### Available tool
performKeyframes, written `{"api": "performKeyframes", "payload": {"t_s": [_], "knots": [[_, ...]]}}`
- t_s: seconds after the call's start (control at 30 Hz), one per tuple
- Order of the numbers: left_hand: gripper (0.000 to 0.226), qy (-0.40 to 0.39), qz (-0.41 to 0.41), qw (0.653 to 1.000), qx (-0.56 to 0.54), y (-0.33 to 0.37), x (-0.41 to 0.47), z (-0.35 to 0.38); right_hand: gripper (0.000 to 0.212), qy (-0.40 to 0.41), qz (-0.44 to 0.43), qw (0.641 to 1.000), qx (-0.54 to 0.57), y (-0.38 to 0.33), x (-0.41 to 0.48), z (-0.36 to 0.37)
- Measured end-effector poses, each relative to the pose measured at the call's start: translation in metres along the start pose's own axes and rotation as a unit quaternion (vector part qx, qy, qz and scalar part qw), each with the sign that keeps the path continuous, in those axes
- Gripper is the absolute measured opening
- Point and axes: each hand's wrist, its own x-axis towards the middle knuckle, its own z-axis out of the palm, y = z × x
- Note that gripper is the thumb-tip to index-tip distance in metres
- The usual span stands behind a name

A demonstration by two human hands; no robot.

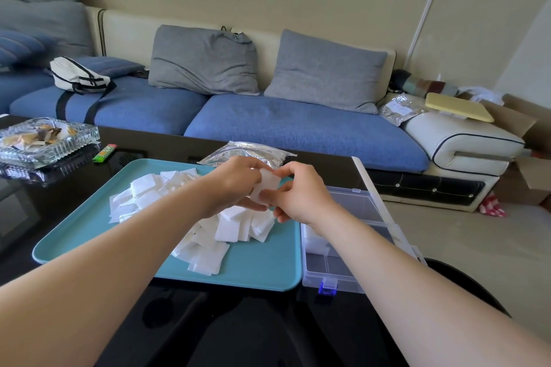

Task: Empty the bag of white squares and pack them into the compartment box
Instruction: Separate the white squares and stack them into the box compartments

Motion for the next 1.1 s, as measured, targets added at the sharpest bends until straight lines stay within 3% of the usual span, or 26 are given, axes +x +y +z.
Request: {"api": "performKeyframes", "payload": {"t_s": [0.17, 0.27, 0.4, 0.57, 0.77, 0.87, 1.1], "knots": [[0.029, -0.021, 0.019, 0.999, 0.038, 0.0, -0.005, 0.004, 0.044, 0.057, -0.051, 0.995, -0.066, 0.001, -0.003, -0.005], [0.038, 0.01, 0.015, 1.0, 0.025, -0.001, -0.004, 0.004, 0.064, 0.075, -0.113, 0.972, -0.19, 0.003, -0.006, -0.005], [0.031, -0.011, 0.006, 1.0, -0.02, 0.001, -0.005, 0.004, 0.087, 0.071, -0.162, 0.945, -0.277, -0.002, -0.015, -0.004], [0.015, -0.022, -0.009, 0.999, -0.034, 0.004, -0.006, 0.006, 0.055, 0.099, -0.19, 0.907, -0.363, -0.002, -0.016, -0.001], [0.013, -0.027, -0.039, 0.995, -0.086, 0.008, -0.008, 0.007, 0.045, 0.118, -0.218, 0.911, -0.33, -0.001, -0.015, -0.003], [0.03, -0.056, -0.051, 0.991, -0.107, 0.008, -0.009, 0.007, 0.052, 0.128, -0.238, 0.915, -0.3, -0.002, -0.018, -0.002], [0.019, -0.096, -0.036, 0.991, -0.091, 0.004, -0.009, 0.008, 0.078, 0.101, -0.244, 0.917, -0.298, -0.002, -0.017, -0.002]]}}
